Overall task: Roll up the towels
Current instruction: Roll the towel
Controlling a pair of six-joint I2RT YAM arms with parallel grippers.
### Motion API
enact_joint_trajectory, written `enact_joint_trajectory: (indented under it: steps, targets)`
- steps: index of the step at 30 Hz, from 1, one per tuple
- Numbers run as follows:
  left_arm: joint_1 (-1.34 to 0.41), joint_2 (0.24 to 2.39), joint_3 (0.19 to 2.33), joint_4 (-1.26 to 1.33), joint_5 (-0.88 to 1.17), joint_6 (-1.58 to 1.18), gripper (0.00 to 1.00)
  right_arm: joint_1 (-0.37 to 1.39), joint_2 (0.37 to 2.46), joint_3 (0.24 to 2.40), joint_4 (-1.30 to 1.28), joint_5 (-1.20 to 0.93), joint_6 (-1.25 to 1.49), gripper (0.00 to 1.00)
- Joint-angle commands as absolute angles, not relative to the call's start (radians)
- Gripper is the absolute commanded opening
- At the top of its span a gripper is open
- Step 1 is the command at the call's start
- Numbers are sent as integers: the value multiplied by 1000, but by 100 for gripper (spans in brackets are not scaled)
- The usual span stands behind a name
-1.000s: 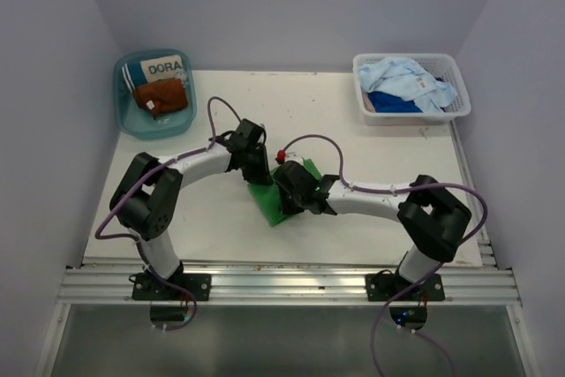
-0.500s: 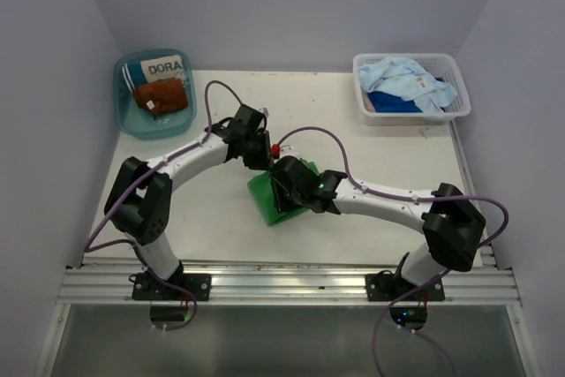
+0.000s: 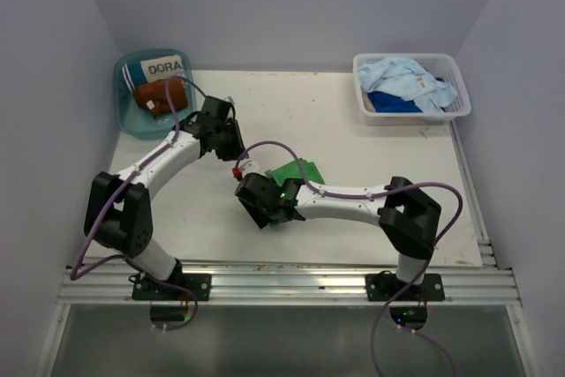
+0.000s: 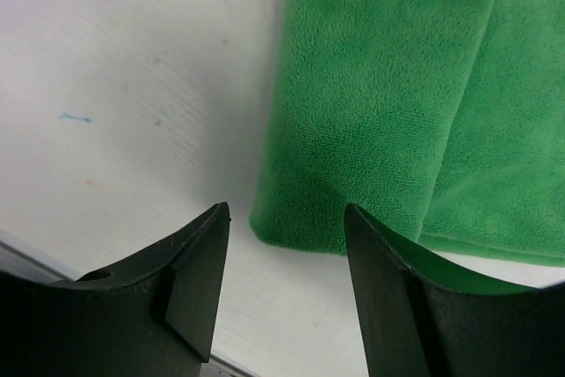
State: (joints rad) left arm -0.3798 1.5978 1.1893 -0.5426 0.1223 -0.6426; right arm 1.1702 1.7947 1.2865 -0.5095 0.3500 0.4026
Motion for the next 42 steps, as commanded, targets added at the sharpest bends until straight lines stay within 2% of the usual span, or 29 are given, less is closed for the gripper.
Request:
enact_joint_trajectory:
  steps: [1, 6, 8, 9, 10, 11, 15, 16, 18, 19, 20, 22, 24, 28, 35, 42]
  targets:
    - [-345, 1546, 1155, -552, 110, -635, 23, 1166, 1856, 1313, -525, 376, 354, 59]
    - [-333, 1542, 1105, -552, 114, -629, 24, 1164, 1931, 1276, -456, 393, 364, 57]
    - [-331, 1536, 1089, -552, 123, -627, 26, 1164, 1934, 1249, -421, 390, 374, 42]
    - [-331, 1532, 1074, -549, 130, -621, 26, 1163, 1931, 1243, -416, 384, 376, 28]
    - [-331, 1526, 1065, -546, 158, -620, 27, 1161, 1924, 1235, -405, 374, 365, 6]
    - [-331, 1520, 1055, -540, 173, -612, 27, 1161, 1911, 1209, -373, 356, 357, 0]
    - [-331, 1465, 982, -506, 242, -603, 33, 1141, 1800, 1120, -269, 246, 341, 0]
    - [-331, 1442, 967, -499, 267, -597, 47, 1137, 1780, 1100, -247, 182, 336, 0]
    - [-331, 1418, 930, -483, 293, -586, 55, 1120, 1741, 1043, -174, 120, 330, 0]
    - [-331, 1396, 917, -465, 304, -586, 69, 1115, 1714, 1026, -155, 71, 330, 0]
    - [-333, 1388, 908, -457, 330, -584, 71, 1103, 1700, 1000, -122, 43, 331, 0]
    - [-331, 1387, 888, -440, 368, -581, 83, 1086, 1674, 980, -97, 3, 342, 0]
    - [-333, 1394, 862, -407, 393, -586, 88, 1056, 1661, 954, -63, -75, 362, 0]
    - [-339, 1414, 821, -348, 459, -612, 90, 994, 1632, 914, -9, -190, 396, 0]
    - [-382, 1442, 811, -305, 451, -644, 89, 943, 1617, 864, 40, -278, 425, 0]
    - [-440, 1523, 810, -267, 367, -676, 75, 937, 1600, 851, 43, -273, 437, 0]
